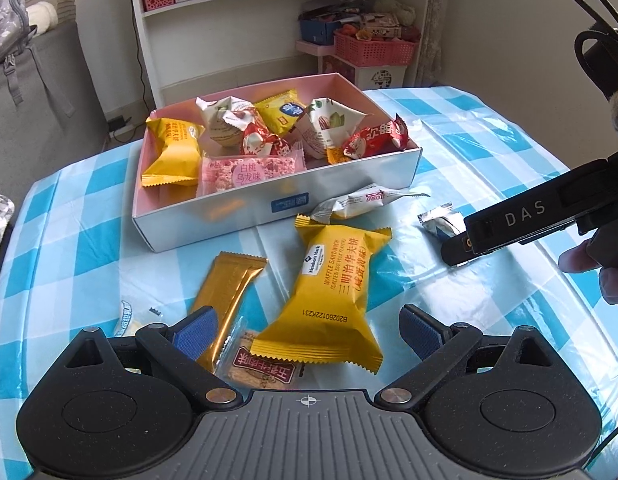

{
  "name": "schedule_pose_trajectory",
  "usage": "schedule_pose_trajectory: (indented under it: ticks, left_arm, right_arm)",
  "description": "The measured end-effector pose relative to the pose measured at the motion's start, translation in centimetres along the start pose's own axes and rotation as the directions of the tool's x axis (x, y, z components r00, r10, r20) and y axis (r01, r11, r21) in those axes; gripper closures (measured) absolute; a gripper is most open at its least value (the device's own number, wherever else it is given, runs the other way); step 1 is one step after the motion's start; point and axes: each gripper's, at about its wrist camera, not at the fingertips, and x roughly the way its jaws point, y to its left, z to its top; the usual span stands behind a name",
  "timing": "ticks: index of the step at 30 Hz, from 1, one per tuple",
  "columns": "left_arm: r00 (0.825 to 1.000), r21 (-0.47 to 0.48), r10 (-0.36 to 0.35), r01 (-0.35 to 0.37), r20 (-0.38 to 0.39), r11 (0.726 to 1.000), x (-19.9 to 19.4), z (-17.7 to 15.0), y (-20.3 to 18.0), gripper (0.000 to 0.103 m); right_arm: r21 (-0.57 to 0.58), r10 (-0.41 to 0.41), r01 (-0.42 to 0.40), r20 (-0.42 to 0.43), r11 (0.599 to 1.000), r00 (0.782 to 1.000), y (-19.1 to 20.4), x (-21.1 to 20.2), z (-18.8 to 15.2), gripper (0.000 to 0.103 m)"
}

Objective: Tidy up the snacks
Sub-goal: 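Withdraw both grippers from the box back to the snack pile, then grasp the yellow waffle sandwich packet with the left gripper while the right grasps the silver foil packet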

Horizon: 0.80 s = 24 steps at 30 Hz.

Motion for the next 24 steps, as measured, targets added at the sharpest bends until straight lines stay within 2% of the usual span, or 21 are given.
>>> schedule_pose_trajectory:
  ticks: [8, 12, 19, 24]
  left_arm:
    - [1.000, 0.018, -0.004, 0.004, -0.027, 1.000, 1.7, 0.7, -1.1, 0.007]
    - [1.000, 0.014, -0.004, 0.004, -0.027, 1.000, 2.0, 1.0, -1.2, 0.013]
    - [1.000, 0.005, 0.003, -0.003, -0.020, 1.000, 2.5, 1.3, -1.2, 0.029]
    - [1.000, -0.006, -0.001, 0.001, -0.025, 1.000, 2.8, 1.3, -1.1, 0.043]
  right_arm:
    - [0.009, -0.017, 0.017, -0.007, 1.000, 1.000, 0.3, 0.6, 0.4, 0.011]
    - [0.001, -0.028, 0.028, -0.009, 1.000, 1.000, 0.5, 0.8, 0.6, 0.014]
    - [-0.017, -0.044, 0.044, -0.002, 0.999, 0.999, 1.0, 1.0, 0.6, 0.022]
    - [-0.030, -0.052, 0.052, 0.010, 0.998, 0.999, 1.3, 1.0, 0.7, 0.033]
